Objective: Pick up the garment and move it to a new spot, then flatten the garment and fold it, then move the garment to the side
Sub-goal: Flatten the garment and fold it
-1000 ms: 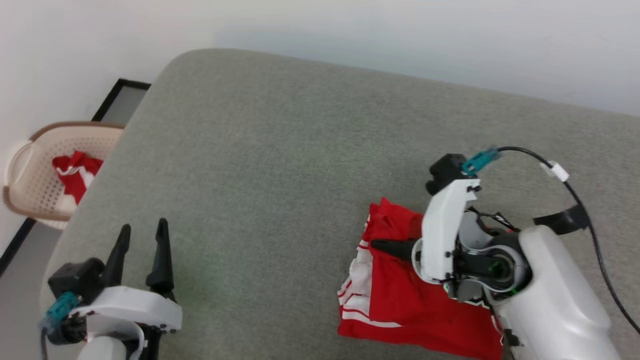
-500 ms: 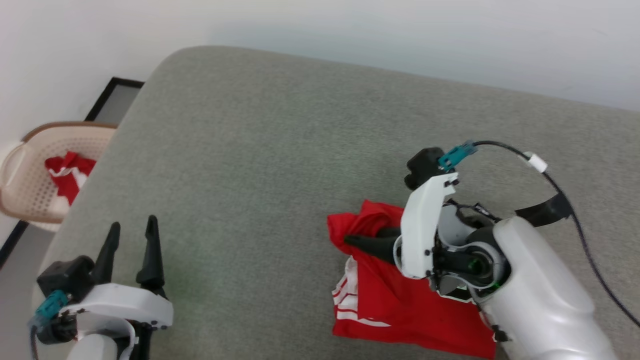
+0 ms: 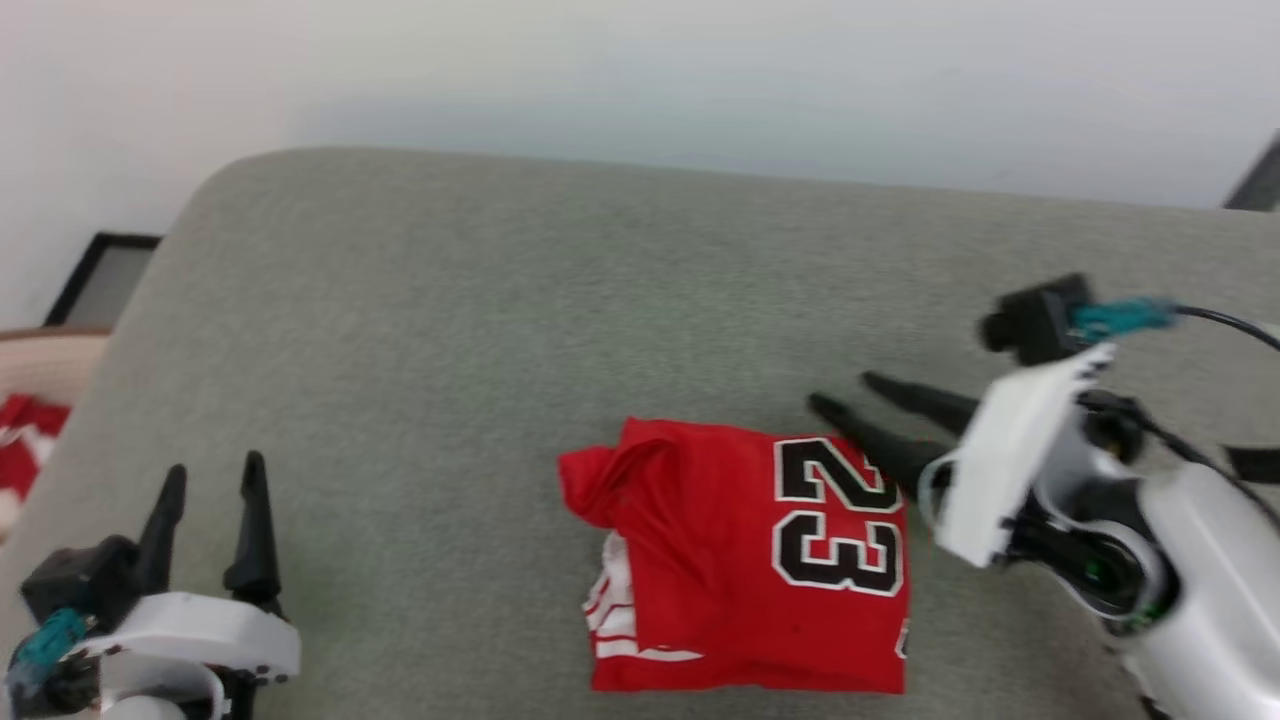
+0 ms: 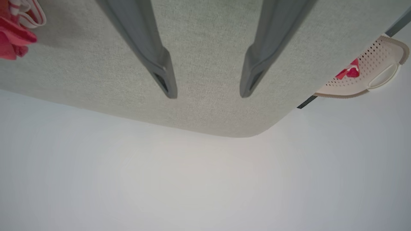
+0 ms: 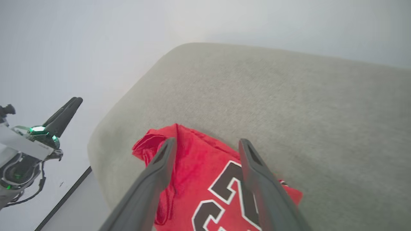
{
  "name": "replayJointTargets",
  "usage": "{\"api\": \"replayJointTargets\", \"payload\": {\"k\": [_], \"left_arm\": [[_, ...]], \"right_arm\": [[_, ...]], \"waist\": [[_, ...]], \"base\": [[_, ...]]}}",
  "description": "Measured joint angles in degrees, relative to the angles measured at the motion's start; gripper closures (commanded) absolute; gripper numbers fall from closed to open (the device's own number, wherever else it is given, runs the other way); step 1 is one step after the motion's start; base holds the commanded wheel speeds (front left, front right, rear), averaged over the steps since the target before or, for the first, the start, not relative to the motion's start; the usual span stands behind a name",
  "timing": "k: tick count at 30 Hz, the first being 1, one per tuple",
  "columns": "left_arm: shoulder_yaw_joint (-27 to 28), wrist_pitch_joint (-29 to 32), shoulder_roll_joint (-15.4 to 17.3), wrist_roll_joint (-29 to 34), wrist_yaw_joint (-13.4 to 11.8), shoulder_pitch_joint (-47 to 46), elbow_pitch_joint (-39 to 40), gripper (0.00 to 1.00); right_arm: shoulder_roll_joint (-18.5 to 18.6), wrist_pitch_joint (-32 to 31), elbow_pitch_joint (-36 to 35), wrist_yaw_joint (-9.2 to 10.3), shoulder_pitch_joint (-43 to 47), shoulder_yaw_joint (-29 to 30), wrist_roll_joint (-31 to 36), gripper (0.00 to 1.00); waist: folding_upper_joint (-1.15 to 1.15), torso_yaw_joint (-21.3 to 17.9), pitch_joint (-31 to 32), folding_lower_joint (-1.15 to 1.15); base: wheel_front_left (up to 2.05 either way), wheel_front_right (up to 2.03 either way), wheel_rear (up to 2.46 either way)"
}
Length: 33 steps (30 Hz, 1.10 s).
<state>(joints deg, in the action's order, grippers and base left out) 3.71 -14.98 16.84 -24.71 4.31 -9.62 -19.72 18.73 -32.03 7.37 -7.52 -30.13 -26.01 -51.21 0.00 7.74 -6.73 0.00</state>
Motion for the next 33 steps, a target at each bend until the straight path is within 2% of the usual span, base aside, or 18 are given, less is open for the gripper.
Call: {"api": "replayJointTargets", "payload": {"k": [4,10,19,25,33], "left_arm": [[0.6,0.0,0.7,0.3,-0.3,1.5,0.9,0.00],[1.0,0.0,1.6,0.6,-0.6,3.0,1.2,0.00],[1.2,0.0,2.3,0.6,-0.8,5.5,1.7,0.00],[2.0,0.0,2.3,0.7,-0.8,7.1,2.3,0.00],[3.2,0.0,1.9,1.2,-0.8,9.2,3.5,0.00]], "right_arm": [[4.1,7.7,-1.4,0.00,2.6,0.6,2.2,0.00],[7.9,21.0,0.0,0.00,6.3,2.3,6.2,0.00],[10.0,38.7,7.2,0.00,11.3,6.1,13.1,0.00],[9.7,44.6,11.0,-0.01,14.3,9.0,17.7,0.00],[6.9,46.7,11.9,-0.01,18.9,15.1,20.1,0.00]], "waist": [[0.00,-2.7,0.8,0.00],[0.00,-6.4,2.3,0.00],[0.00,-10.2,4.9,0.00],[0.00,-11.1,6.3,0.00],[0.00,-10.9,7.0,0.00]], "base": [[0.00,0.00,0.00],[0.00,0.00,0.00],[0.00,0.00,0.00],[0.00,0.00,0.00],[0.00,0.00,0.00]]}}
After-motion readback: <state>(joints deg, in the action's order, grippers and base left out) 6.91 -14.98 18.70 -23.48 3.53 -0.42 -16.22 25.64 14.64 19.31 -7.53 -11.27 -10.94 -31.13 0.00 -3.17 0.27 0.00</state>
